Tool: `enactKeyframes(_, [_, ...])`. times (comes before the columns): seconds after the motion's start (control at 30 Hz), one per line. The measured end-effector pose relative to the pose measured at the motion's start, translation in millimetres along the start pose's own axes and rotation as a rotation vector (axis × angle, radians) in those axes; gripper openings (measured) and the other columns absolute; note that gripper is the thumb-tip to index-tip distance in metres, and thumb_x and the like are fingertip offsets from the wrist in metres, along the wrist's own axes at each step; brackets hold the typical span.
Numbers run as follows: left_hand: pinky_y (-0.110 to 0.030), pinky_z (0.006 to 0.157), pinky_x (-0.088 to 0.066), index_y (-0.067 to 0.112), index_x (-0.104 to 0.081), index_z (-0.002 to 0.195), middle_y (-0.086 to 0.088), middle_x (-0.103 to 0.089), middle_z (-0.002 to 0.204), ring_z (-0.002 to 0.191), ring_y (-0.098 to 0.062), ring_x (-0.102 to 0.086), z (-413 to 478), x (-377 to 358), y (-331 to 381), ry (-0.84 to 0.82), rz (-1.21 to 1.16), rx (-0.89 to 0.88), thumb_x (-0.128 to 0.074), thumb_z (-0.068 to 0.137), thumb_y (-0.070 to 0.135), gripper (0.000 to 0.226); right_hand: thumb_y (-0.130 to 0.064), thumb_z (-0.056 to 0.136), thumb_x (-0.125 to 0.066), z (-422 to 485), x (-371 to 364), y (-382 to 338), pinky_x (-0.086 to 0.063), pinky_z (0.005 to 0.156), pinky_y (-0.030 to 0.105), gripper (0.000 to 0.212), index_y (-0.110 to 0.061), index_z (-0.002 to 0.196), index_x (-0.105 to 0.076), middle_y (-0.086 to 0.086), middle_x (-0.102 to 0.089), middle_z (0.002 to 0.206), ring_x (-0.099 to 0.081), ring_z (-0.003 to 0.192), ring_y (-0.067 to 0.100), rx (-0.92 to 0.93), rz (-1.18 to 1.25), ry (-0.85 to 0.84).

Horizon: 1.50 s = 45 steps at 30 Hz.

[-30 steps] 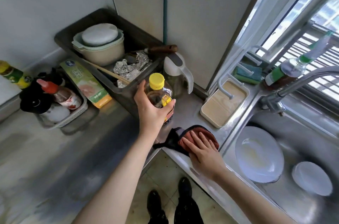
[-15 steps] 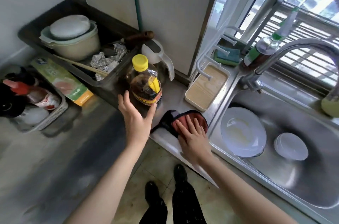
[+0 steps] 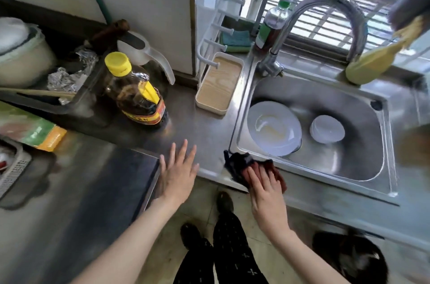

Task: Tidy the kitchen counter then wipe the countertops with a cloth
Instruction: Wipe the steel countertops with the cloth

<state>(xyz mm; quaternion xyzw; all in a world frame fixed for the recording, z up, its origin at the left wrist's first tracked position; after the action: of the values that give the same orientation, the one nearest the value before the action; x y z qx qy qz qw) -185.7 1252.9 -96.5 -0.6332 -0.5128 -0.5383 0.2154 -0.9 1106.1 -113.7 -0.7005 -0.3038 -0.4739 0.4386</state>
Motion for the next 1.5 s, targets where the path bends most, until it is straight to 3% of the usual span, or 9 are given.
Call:
enactKeyframes(0.17, [-0.051,0.114,0.003,0.03,0.012,0.146,0.002,0.025,0.151,0.143,-0.028,0.017,8.7,-20.1,26.5,-0.087,0.06,-0.041,-0.021,0.098,0.044,0.059,-0.052,0.086,-0.035,1.9,-9.6,-47.5,-0.033,0.094,0.067,0.044,-0.03,0.119,-0.056,0.009,-0.047,0.141,-0.041,0.128,0.04,-0.15,0.0,0.023])
enactKeyframes(0.3, [-0.05,0.114,0.004,0.028,0.026,0.136,0.0,0.034,0.142,0.142,-0.028,0.02,8.5,-27.5,17.7,-0.1,0.113,-0.069,-0.018,0.098,0.046,0.061,-0.052,0.087,-0.035,-0.5,-4.1,-15.9,-0.027,0.092,0.073,0.038,-0.028,0.112,-0.048,0.01,-0.043,0.14,-0.034,0.132,0.041,-0.281,0.014,-0.005])
enactKeyframes(0.57, [-0.059,0.11,-0.012,0.016,-0.018,0.147,-0.013,-0.006,0.156,0.143,-0.037,-0.006,-10.1,-37.4,85.6,0.054,0.023,-0.039,-0.041,0.096,0.034,0.059,-0.055,0.093,-0.03,-32.3,46.9,125.4,-0.009,0.107,0.067,0.069,-0.028,0.15,-0.002,0.008,0.005,0.158,0.006,0.144,0.033,-0.925,0.158,0.073])
enactKeyframes(0.73, [-0.052,0.114,-0.001,0.022,0.007,0.146,-0.002,0.024,0.151,0.143,-0.029,0.013,-18.6,-68.2,174.2,-0.062,0.09,-0.232,-0.021,0.1,0.038,0.057,-0.053,0.092,-0.028,-31.1,34.2,112.1,-0.025,0.108,0.056,0.069,-0.01,0.146,-0.025,0.018,-0.024,0.153,-0.025,0.14,0.035,-0.639,-0.008,0.042])
enactKeyframes(0.9, [-0.057,0.111,-0.015,0.016,-0.021,0.147,-0.009,-0.004,0.157,0.143,-0.034,-0.009,-23.3,-89.3,234.5,-0.076,0.107,-0.298,-0.034,0.097,0.037,0.055,-0.052,0.087,-0.032,-56.0,49.1,159.3,-0.044,0.095,0.052,0.065,-0.012,0.137,-0.045,0.01,-0.044,0.144,-0.049,0.125,0.033,-0.432,-0.105,-0.036])
enactKeyframes(1.1, [-0.052,0.114,-0.003,0.02,-0.005,0.148,-0.006,0.008,0.157,0.144,-0.026,0.01,-22.9,-112.4,321.1,-0.053,0.057,-0.328,-0.022,0.099,0.037,0.056,-0.056,0.088,-0.028,-86.0,82.3,281.8,-0.039,0.101,0.052,0.068,-0.016,0.142,-0.035,0.008,-0.033,0.151,-0.039,0.133,0.033,-0.451,-0.125,-0.057])
enactKeyframes(1.23, [-0.051,0.115,-0.003,0.023,-0.004,0.148,-0.004,0.007,0.157,0.144,-0.024,0.011,-20.3,-137.1,383.0,-0.045,0.033,-0.362,-0.021,0.098,0.039,0.055,-0.065,0.086,-0.014,-103.9,108.8,367.3,-0.013,0.114,0.049,0.073,-0.029,0.149,-0.01,0.002,-0.003,0.158,-0.009,0.145,0.028,-0.43,-0.126,-0.059])
enactKeyframes(1.43, [-0.049,0.114,-0.008,0.024,-0.019,0.147,-0.002,-0.009,0.157,0.145,-0.023,-0.005,-3.8,-161.4,459.2,0.002,-0.005,-0.309,-0.022,0.099,0.04,0.051,-0.055,0.094,-0.025,-92.4,138.5,431.8,-0.005,0.113,0.058,0.069,-0.022,0.15,-0.003,0.008,0.008,0.158,0.004,0.143,0.036,-0.926,0.063,0.077])
enactKeyframes(1.5, [-0.049,0.113,-0.013,0.023,-0.025,0.145,-0.004,-0.016,0.156,0.144,-0.025,-0.013,5.7,-162.9,469.4,0.041,-0.008,-0.273,-0.026,0.099,0.038,0.049,-0.053,0.095,-0.024,-79.7,129.2,408.4,-0.008,0.111,0.059,0.065,-0.024,0.15,-0.004,0.005,0.003,0.159,-0.001,0.144,0.036,-0.705,0.015,0.075])
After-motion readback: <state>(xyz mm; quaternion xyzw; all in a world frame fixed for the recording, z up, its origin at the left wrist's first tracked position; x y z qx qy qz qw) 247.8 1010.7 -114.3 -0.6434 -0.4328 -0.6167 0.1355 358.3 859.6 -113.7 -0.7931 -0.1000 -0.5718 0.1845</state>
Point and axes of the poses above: each hand's wrist, its own z-axis towards the middle knuckle, its own x-axis out of the back of the hand, y = z × x, the point moved 2 cm from there along z, towards the middle knuckle
